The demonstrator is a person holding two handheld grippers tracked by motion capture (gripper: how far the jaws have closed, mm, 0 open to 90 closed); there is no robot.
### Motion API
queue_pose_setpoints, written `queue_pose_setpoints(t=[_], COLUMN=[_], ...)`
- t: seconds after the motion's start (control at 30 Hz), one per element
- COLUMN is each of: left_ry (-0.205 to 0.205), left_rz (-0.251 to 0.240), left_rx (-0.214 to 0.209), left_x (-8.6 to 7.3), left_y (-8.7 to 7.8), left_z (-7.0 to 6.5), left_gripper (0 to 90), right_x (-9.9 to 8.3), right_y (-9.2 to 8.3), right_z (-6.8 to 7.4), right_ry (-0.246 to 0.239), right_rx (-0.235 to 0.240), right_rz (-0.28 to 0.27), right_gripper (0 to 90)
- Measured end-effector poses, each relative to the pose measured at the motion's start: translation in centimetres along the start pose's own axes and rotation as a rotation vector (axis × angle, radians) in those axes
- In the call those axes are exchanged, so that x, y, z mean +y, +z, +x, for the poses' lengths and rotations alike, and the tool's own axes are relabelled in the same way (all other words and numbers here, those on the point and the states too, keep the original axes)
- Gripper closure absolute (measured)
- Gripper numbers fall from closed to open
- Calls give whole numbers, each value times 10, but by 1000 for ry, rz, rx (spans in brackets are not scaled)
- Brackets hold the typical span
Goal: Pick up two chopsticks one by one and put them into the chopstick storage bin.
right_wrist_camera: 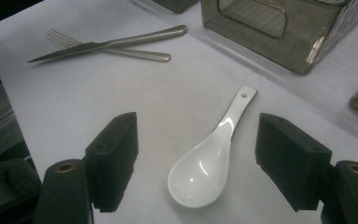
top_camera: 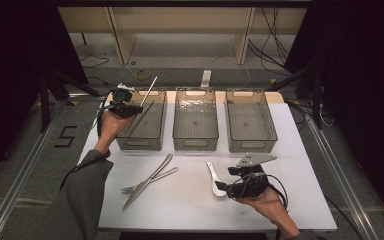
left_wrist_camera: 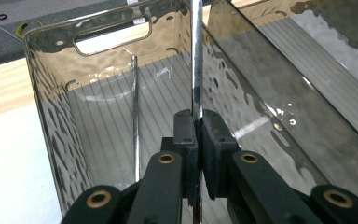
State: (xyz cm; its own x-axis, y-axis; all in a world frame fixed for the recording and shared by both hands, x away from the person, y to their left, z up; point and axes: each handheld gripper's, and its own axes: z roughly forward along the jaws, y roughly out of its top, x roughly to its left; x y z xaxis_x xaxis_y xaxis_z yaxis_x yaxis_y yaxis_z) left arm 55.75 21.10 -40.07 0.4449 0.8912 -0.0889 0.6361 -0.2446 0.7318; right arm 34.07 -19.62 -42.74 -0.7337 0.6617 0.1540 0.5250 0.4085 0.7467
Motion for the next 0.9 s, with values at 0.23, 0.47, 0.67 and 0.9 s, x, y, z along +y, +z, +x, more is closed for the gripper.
queue_pose_setpoints(t=[0.23, 0.47, 0.67, 0.9], left_ry=[-62, -95, -48, -24], left_rz=[-29, -37, -95, -117], left_rx=[-53, -121, -182, -263], left_x=[-1, 6, 0, -21], left_y=[-5, -26, -45, -63], left_z=[-1, -12, -30, -57], left_gripper=[646, 386, 202, 164], right_x=[0, -1, 0, 1], right_y=[0, -1, 0, 3], right_z=[-1, -1, 0, 0], right_ry=[0, 1, 6, 2], right_rx=[-2, -1, 8, 0], right_rz=[1, 1, 0, 16], right_gripper=[308, 309, 309, 308])
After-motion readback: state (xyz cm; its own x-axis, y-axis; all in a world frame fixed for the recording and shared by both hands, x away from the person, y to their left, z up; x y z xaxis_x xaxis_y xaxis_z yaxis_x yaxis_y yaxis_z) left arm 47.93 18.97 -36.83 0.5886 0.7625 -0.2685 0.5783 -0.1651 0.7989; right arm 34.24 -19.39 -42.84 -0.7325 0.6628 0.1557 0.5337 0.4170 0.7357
